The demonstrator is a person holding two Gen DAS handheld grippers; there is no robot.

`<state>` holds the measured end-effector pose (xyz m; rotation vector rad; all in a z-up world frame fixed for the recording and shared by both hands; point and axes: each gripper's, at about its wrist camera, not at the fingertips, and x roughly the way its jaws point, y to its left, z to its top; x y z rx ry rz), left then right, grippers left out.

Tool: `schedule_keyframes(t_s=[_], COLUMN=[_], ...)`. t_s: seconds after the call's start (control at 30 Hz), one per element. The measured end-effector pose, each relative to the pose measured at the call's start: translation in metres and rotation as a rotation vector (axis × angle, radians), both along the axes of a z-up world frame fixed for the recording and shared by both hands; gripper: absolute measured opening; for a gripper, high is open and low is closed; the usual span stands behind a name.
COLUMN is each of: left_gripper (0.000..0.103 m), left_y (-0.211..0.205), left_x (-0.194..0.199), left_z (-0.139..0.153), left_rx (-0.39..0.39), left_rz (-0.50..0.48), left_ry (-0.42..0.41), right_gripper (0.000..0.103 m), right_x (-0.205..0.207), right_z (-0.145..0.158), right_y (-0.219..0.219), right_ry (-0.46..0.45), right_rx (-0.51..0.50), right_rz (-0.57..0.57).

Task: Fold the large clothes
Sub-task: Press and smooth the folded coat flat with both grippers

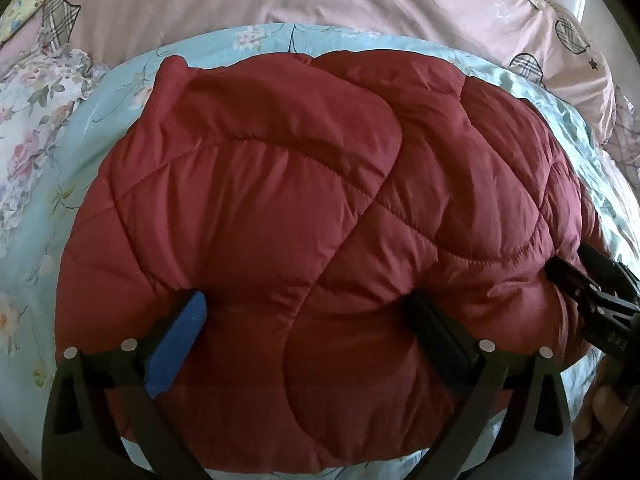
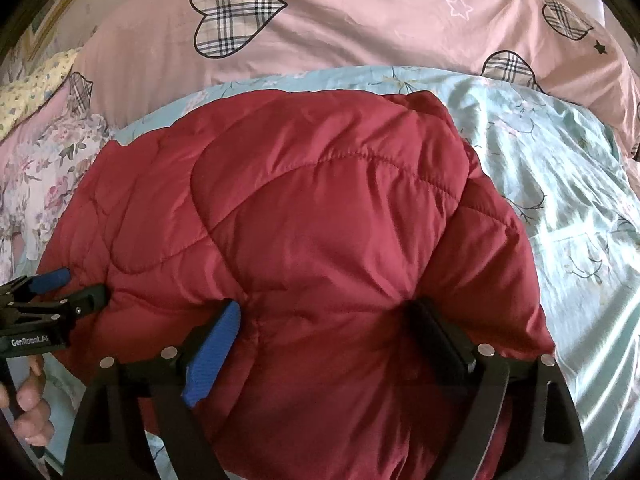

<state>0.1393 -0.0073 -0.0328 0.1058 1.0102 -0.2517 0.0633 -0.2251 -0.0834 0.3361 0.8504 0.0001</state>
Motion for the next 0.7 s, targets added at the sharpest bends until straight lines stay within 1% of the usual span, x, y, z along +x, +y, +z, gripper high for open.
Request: schedule_keyframes(t_s=[0.5, 0.63, 0.7], left_gripper=[0.103, 0.103, 0.103], left_y=[0.001, 0.001, 0.001], left_x=[0.002, 0.002, 0.003], left_z=[-0.003, -0.004, -0.004], left_rx=[-0.009, -0.01, -0.01], left_rz=[0.015, 0.017, 0.018], left_ry=[-0.039, -0.041, -0.041], right_gripper=[0.093, 0.092, 0.092], right_x=[0.003, 0.003, -0.001], right_z=[-0.003, 0.006, 0.016], right_y=[-0.003, -0.004, -0.006], right_ry=[-0.025, -0.01, -0.045], right_rx=[0.001, -0.003, 0.019], right_rz=[-0.007, -0.011, -0.013])
